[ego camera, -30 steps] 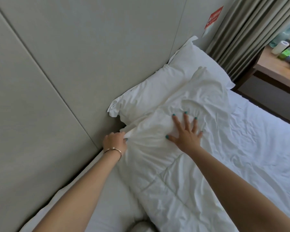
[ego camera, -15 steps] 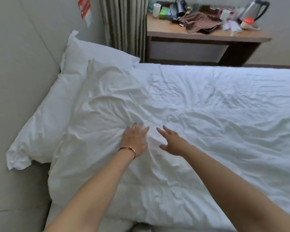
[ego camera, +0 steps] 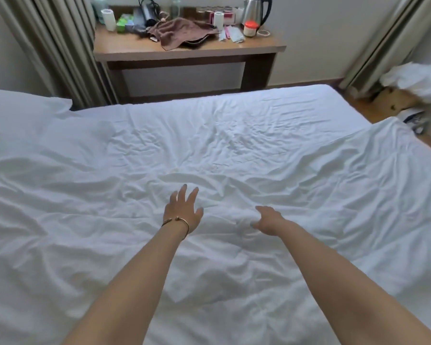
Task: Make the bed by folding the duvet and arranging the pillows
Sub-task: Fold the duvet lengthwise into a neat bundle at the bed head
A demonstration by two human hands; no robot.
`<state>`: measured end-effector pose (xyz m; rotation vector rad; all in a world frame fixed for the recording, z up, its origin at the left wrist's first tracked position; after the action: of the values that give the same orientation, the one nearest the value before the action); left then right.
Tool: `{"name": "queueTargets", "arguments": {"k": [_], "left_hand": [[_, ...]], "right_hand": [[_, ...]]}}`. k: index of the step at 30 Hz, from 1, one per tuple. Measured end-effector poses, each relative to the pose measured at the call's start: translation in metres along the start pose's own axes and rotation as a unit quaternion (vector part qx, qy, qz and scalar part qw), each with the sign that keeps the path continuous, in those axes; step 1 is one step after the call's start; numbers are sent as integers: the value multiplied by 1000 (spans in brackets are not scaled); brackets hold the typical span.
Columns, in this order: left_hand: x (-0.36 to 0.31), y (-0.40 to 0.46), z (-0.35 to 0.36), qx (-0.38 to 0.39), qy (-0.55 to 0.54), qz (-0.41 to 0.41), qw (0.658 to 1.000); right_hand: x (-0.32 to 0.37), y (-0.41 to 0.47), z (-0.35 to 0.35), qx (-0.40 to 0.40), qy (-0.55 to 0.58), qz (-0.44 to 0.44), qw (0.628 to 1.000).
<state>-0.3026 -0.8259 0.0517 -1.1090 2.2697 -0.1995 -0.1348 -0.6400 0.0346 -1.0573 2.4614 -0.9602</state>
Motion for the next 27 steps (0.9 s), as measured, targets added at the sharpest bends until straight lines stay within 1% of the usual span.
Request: {"name": "queueTargets", "arguments": {"k": [4,6,8,9,12,14,16,18,19,21,23,25,27], "left_hand": [[-65,54,39,-16,-39,-16,999],[-87,83,65,8,-55,-24,998],[-105,109,88,36,-99,-36,994],[-113,123,96,28,-127,-42,991],[-132,165,96,-63,-217,-59,972],[-142,190,91,-129,-248,-68,958],[-146,212,89,-174,-222,-80,956],[-147,229,92,-184,-153,-89,967],[-145,236,96,-177,-124,-92,972],[-139,245,109,-130,-65,-90,985],[-134,250,123,-54,19,-91,994],[-132,250,132,1,79,-95,992],[-134,248,135,32,88,-65,993]], "right_hand": [[-68,50,-32,-57,30,-42,997],[-97,78,-42,-84,46,-50,994],[-121,106,-46,-106,61,-44,992],[-131,120,-49,-130,58,-39,989],[-148,163,-61,-188,45,-36,980],[-152,189,-72,-223,57,-44,972],[-152,214,-83,-249,40,-50,966],[-152,235,-86,-244,-7,-48,968],[-153,245,-85,-232,-36,-45,971],[-152,259,-77,-202,-122,-49,971],[-152,267,-67,-177,-190,-59,964],[-152,270,-62,-159,-204,-68,963],[-152,270,-66,-147,-215,-81,962]]}}
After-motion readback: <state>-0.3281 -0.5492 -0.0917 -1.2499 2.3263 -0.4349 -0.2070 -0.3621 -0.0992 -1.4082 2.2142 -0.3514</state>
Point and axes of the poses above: each hand's wrist, its own y-axis towards the middle knuckle, its own z-axis out of the palm, x = y × z, the point moved 6 cm from there along y, towards the middle knuckle, and after that the axes turned 14 degrees about -y, right-handed, at the moved point
